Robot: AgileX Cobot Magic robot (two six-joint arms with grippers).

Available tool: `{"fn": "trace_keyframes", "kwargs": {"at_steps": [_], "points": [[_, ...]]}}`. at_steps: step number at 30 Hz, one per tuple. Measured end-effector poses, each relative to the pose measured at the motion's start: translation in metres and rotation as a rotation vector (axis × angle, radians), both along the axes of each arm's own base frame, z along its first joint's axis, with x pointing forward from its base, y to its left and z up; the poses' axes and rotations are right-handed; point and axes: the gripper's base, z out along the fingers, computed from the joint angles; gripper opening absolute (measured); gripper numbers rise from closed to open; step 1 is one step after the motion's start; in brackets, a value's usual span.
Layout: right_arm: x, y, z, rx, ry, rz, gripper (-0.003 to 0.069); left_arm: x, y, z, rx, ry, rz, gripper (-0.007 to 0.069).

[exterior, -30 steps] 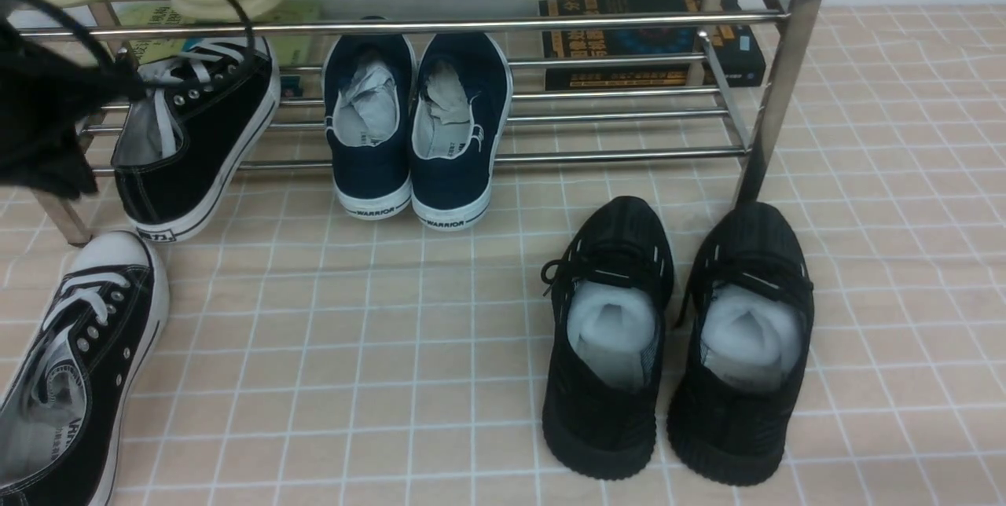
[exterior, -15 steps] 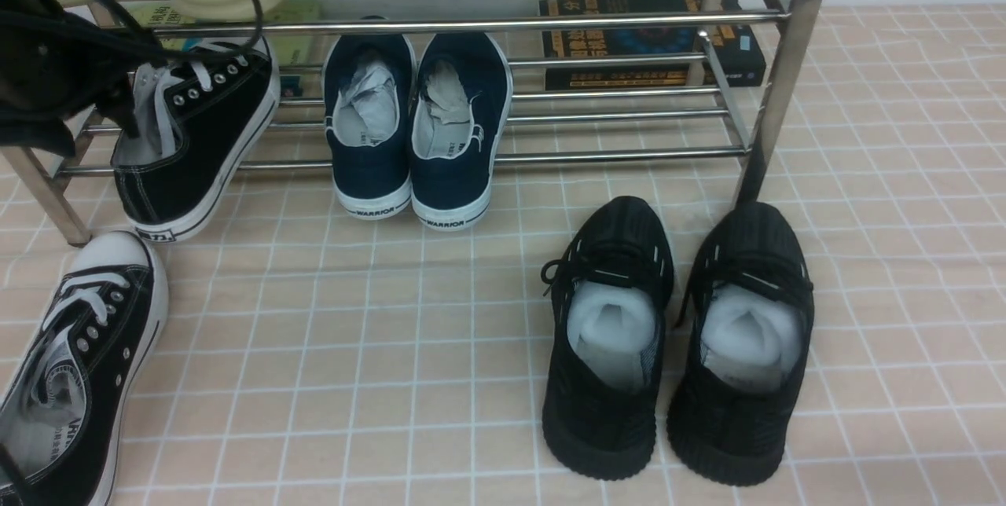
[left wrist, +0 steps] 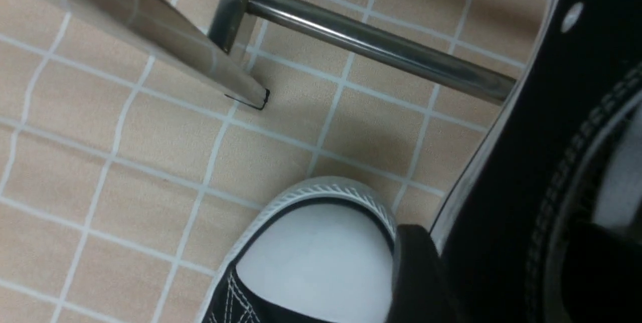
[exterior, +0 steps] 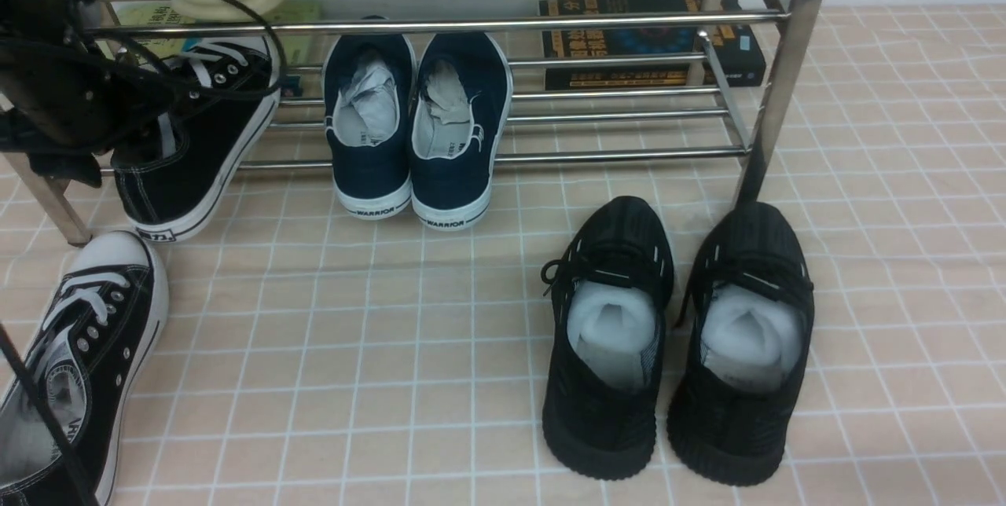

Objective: Take the shoes off the shelf from the light coffee tablecloth by hand.
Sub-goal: 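Grasp the leftmost shoe on the bottom shelf of the shoe rack with the left gripper, then set the held shoe down on the floor in front of the rack with the left gripper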

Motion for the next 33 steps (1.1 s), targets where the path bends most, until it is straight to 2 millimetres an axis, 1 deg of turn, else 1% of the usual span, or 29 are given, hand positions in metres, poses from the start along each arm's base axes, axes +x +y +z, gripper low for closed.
{"fn": "trace_keyframes", "kwargs": {"at_steps": [2,5,7,8,9,11,14,16,21,24,25,26,27,28,29,30,31,33], "points": [[0.000,0.000,0.000,0.000,0.000,0.000,0.0239,0.001,0.000,-0.004,0.003,0.013,-0.005,0.0280],[0.000,0.000,0.000,0.000,0.000,0.000,0.0239,0.001,0.000,-0.005,0.006,0.019,-0.012,0.0117],[0.000,0.000,0.000,0.000,0.000,0.000,0.0239,0.000,0.000,-0.005,0.003,0.028,-0.011,0.0037],[0.000,0.000,0.000,0.000,0.000,0.000,0.0239,0.000,0.000,-0.005,0.003,0.028,-0.011,0.0037],[0.000,0.000,0.000,0.000,0.000,0.000,0.0239,-0.001,-0.001,-0.005,-0.004,0.039,-0.008,0.0022],[0.000,0.000,0.000,0.000,0.000,0.000,0.0239,-0.006,-0.002,0.000,-0.008,0.059,-0.007,0.0018],[0.000,0.000,0.000,0.000,0.000,0.000,0.0239,-0.019,-0.007,0.013,-0.014,0.107,-0.007,0.0019],[0.000,0.000,0.000,0.000,0.000,0.000,0.0239,-0.030,-0.011,0.024,-0.017,0.133,-0.008,0.0019],[0.000,0.000,0.000,0.000,0.000,0.000,0.0239,-0.063,-0.023,0.062,-0.020,0.148,-0.028,0.0021],[0.000,0.000,0.000,0.000,0.000,0.000,0.0239,-0.084,-0.034,0.087,-0.018,0.130,-0.059,0.0021],[0.000,0.000,0.000,0.000,0.000,0.000,0.0239,-0.086,-0.034,0.088,-0.018,0.127,-0.061,0.0021],[0.000,0.000,0.000,0.000,0.000,0.000,0.0239,-0.094,-0.040,0.099,-0.018,0.093,-0.079,0.0021],[0.000,0.000,0.000,0.000,0.000,0.000,0.0239,-0.099,-0.042,0.104,-0.017,0.078,-0.085,0.0022],[0.000,0.000,0.000,0.000,0.000,0.000,0.0239,-0.100,-0.042,0.105,-0.017,0.075,-0.085,0.0022],[0.000,0.000,0.000,0.000,0.000,0.000,0.0239,-0.105,-0.044,0.109,-0.016,0.061,-0.094,0.0022],[0.000,0.000,0.000,0.000,0.000,0.000,0.0239,-0.105,-0.044,0.109,-0.016,0.063,-0.094,0.0022],[0.000,0.000,0.000,0.000,0.000,0.000,0.0239,-0.109,-0.044,0.109,-0.017,0.064,-0.092,0.0022],[0.000,0.000,0.000,0.000,0.000,0.000,0.0239,-0.116,-0.043,0.102,-0.023,0.085,-0.062,0.0022]]}}
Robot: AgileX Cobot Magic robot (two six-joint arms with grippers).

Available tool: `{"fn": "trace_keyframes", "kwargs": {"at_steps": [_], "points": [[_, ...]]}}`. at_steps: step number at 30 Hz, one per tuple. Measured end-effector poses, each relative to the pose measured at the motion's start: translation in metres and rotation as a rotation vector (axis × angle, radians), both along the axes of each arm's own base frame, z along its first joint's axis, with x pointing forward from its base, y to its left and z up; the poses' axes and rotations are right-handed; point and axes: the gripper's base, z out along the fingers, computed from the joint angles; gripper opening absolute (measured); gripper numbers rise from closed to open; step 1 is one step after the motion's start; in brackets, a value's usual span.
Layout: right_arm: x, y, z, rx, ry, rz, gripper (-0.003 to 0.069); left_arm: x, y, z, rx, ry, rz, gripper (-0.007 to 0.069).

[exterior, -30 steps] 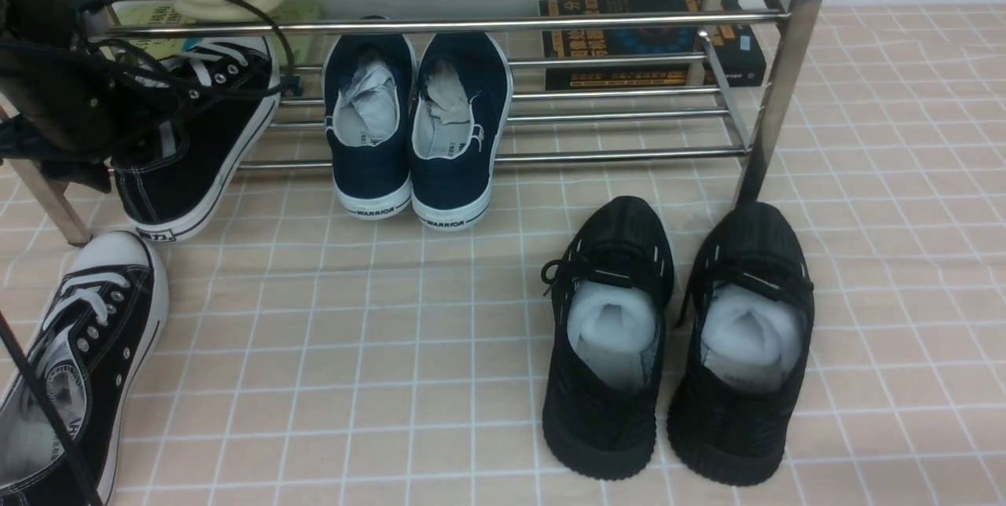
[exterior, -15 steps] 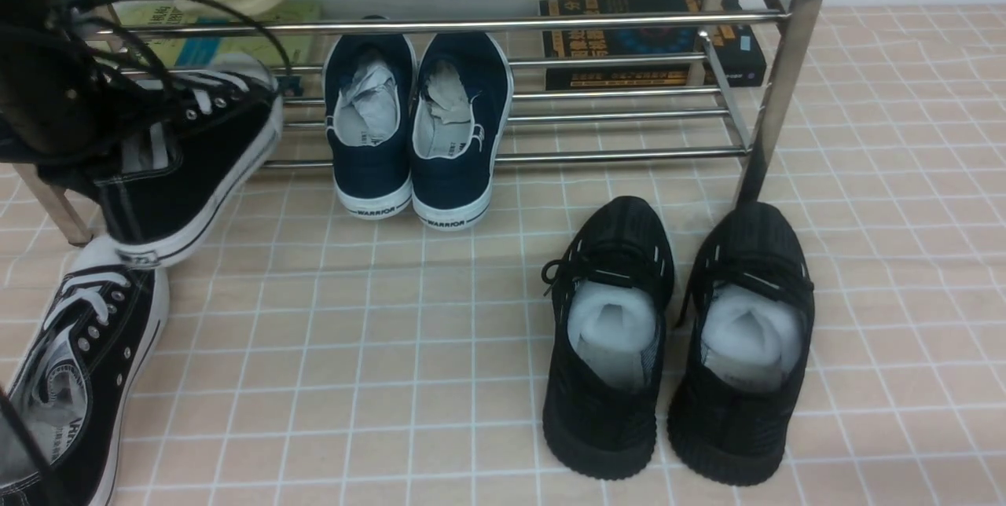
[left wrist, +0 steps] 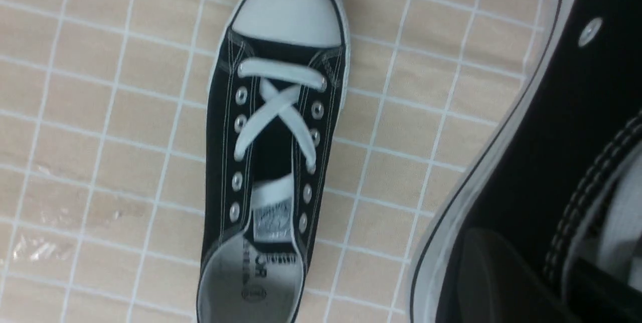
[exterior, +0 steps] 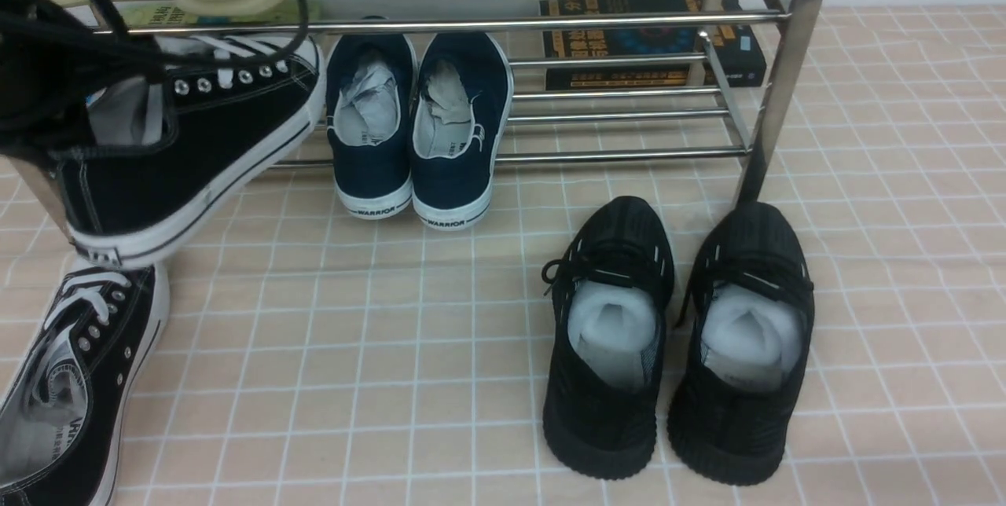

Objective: Take the shoes off the shelf from the light coffee tablecloth by hand.
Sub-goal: 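Set the held shoe down on the floor in front of the rack with the left gripper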

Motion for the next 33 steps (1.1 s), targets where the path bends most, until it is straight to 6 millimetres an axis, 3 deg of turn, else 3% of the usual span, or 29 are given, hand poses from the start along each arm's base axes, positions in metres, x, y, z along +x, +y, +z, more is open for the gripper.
{"fn": "trace_keyframes", "kwargs": {"at_steps": [8,14,23,33], "points": [[0.000,0.000,0.000,0.000,0.000,0.000,0.0239,-0.034,0.009,-0.036,0.017,0.100,0.203,0.0022],[0.000,0.000,0.000,0.000,0.000,0.000,0.0239,-0.064,0.008,-0.044,-0.079,0.066,0.344,0.0022],[0.000,0.000,0.000,0.000,0.000,0.000,0.0239,-0.068,0.000,-0.078,-0.198,0.052,0.386,0.0026],[0.000,0.000,0.000,0.000,0.000,0.000,0.0239,-0.064,0.001,-0.082,-0.209,-0.011,0.416,0.0029]]}}
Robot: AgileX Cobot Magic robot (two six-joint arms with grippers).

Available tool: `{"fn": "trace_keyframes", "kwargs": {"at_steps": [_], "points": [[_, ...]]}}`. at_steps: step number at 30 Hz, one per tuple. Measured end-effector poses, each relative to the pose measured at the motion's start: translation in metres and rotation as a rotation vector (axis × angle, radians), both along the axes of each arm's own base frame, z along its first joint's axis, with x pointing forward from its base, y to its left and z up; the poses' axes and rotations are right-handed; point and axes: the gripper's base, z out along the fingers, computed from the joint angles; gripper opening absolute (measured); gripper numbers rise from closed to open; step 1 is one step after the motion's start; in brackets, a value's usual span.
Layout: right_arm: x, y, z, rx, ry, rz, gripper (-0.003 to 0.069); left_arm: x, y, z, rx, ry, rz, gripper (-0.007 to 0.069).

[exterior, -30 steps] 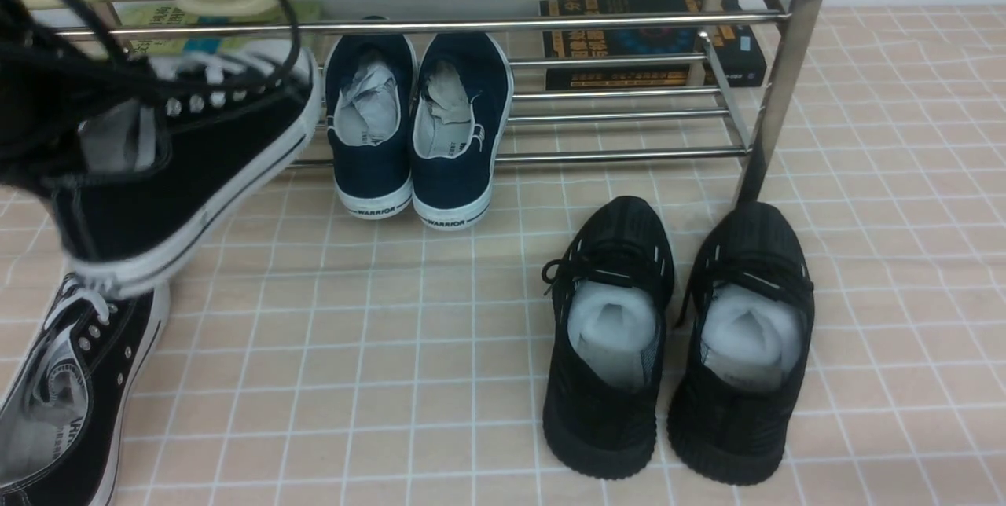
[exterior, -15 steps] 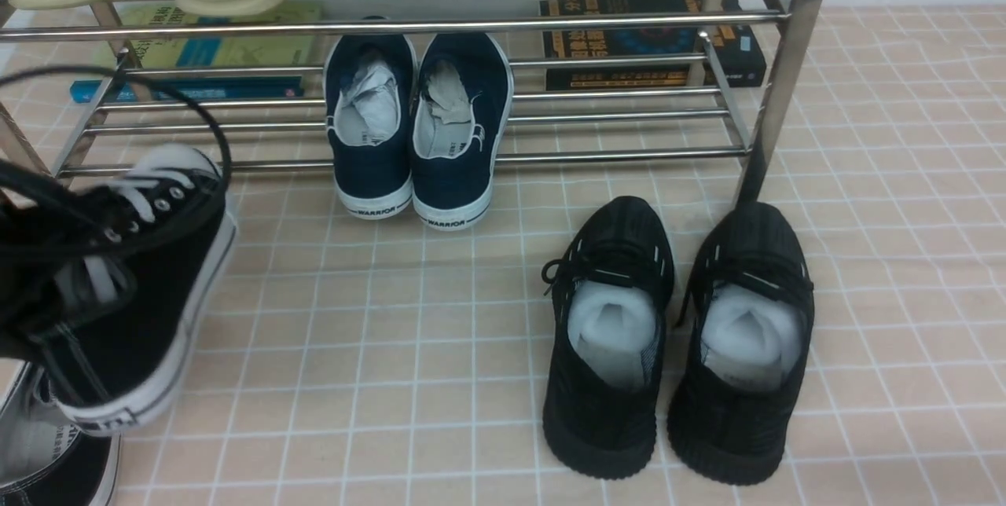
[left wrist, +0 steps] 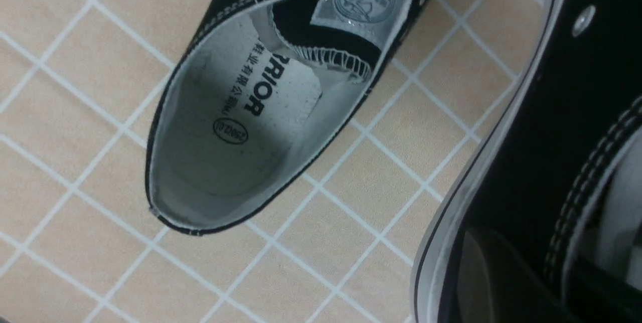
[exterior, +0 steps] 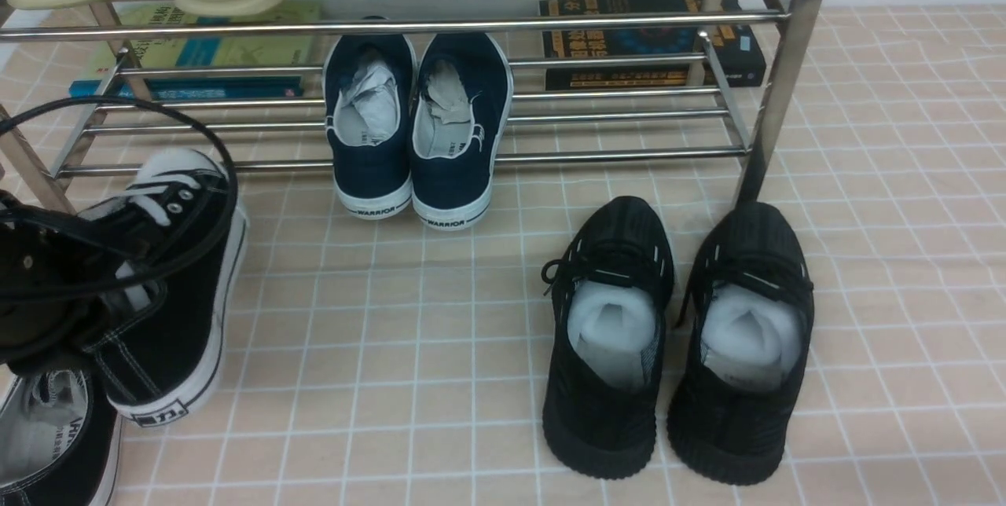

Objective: Take the shoes off the shelf from the light coffee tablecloth by hand.
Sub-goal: 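Set the held shoe down on the floor in front of the rack with the left gripper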

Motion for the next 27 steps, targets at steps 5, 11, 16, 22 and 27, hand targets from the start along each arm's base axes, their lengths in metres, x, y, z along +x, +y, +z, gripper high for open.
{"fn": "trace_keyframes", "kwargs": {"at_steps": [5,11,16,22,27], "points": [[0.000,0.000,0.000,0.000,0.000,0.000,0.0239,0.003,0.000,-0.006,0.005,0.030,0.001,0.0032],[0.000,0.000,0.000,0.000,0.000,0.000,0.0239,0.012,-0.001,-0.020,0.022,0.092,-0.035,0.0032],[0.000,0.000,0.000,0.000,0.000,0.000,0.0239,0.021,-0.002,-0.034,0.021,0.136,-0.043,0.0033],[0.000,0.000,0.000,0.000,0.000,0.000,0.0240,0.028,-0.003,-0.045,0.022,0.163,-0.047,0.0036],[0.000,0.000,0.000,0.000,0.000,0.000,0.0240,0.030,-0.002,-0.048,0.028,0.176,-0.048,0.0043]]}}
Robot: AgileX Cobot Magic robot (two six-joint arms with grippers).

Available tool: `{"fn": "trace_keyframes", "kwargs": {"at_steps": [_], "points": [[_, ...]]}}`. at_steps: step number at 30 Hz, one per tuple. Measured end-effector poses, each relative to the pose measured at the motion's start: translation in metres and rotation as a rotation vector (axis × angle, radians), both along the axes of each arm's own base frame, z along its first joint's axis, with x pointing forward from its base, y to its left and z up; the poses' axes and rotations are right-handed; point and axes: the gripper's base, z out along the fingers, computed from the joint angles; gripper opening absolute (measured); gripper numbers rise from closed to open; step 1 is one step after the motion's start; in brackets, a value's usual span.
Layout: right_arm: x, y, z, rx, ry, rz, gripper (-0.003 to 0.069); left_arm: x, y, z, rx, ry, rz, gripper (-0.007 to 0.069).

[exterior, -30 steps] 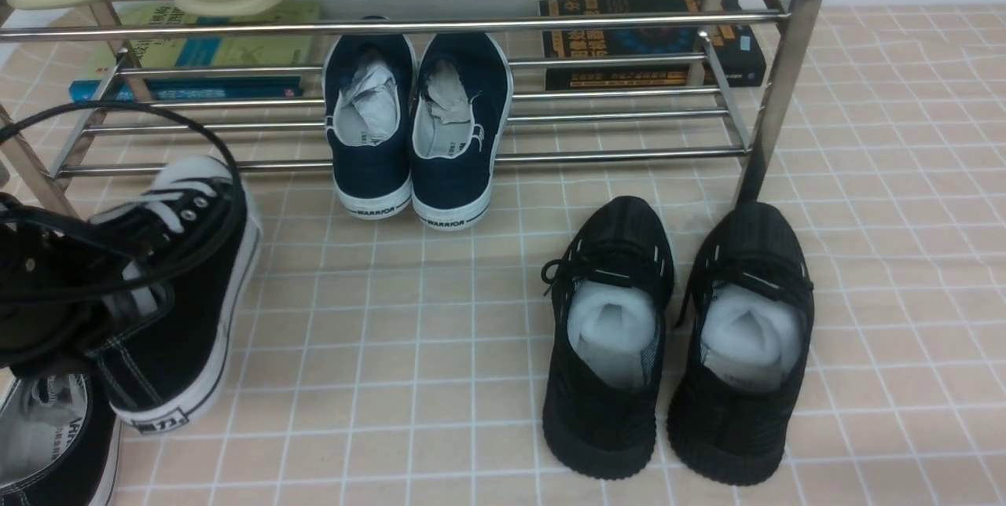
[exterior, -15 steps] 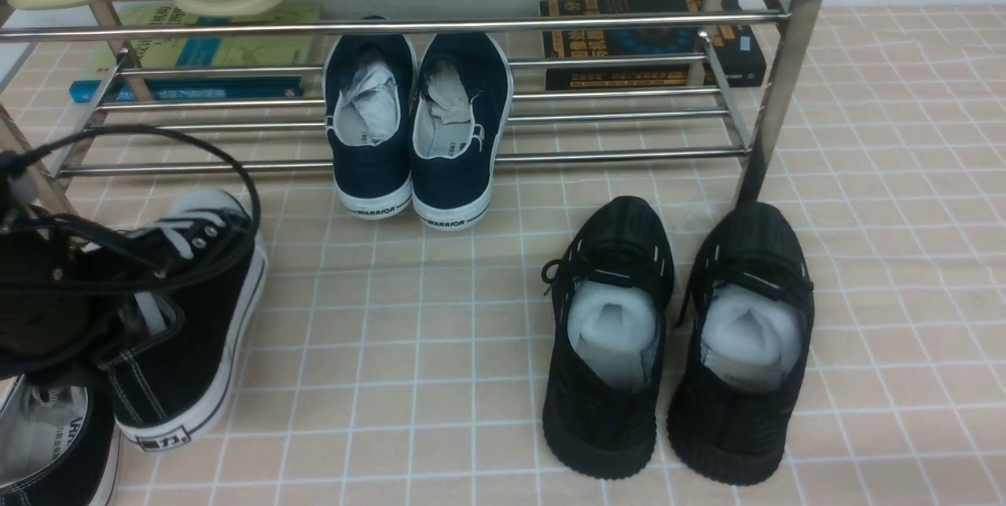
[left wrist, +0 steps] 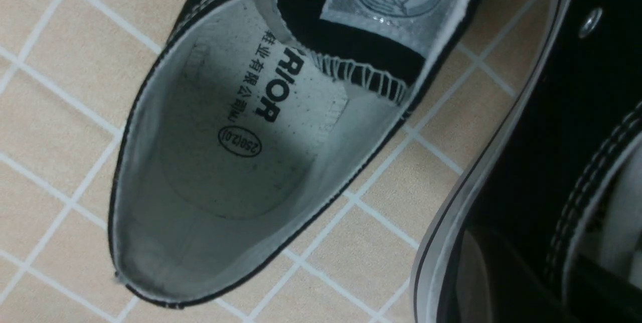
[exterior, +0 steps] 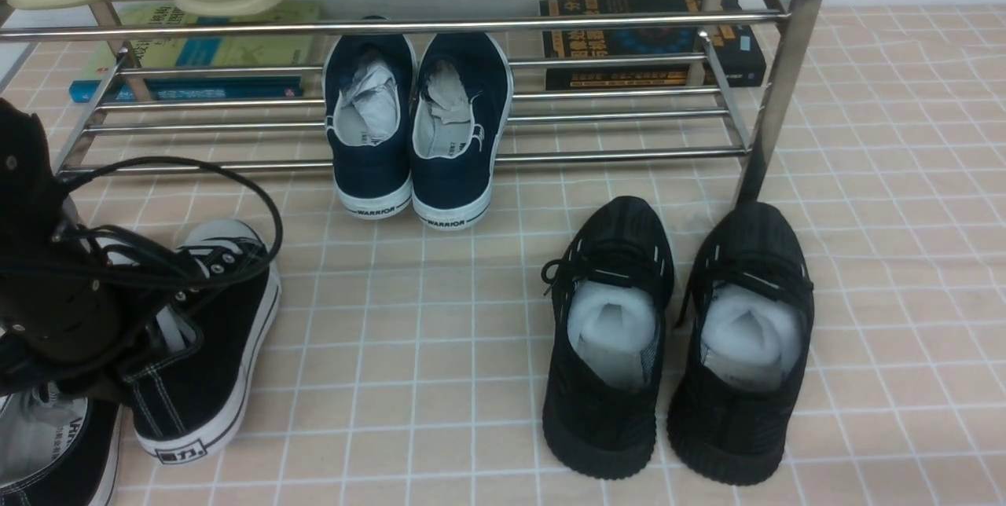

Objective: Take the shoes off the shelf from the light coffee tablecloth by hand.

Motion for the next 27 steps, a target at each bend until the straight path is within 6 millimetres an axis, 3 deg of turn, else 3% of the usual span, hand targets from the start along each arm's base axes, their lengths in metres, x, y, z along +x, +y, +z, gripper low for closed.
{"fn": "trace_keyframes", "kwargs": {"at_steps": [9,16,21,27], "points": [[0.000,0.000,0.000,0.000,0.000,0.000,0.0240,0.000,0.002,0.000,0.022,0.000,-0.019,0.0072],[0.000,0.000,0.000,0.000,0.000,0.000,0.0240,0.000,0.003,0.003,0.047,-0.019,-0.055,0.0209],[0.000,0.000,0.000,0.000,0.000,0.000,0.0240,-0.008,0.003,0.019,0.052,-0.068,-0.106,0.0292],[0.000,0.000,0.000,0.000,0.000,0.000,0.0240,-0.033,0.001,0.052,0.043,-0.165,-0.226,0.0283]]}}
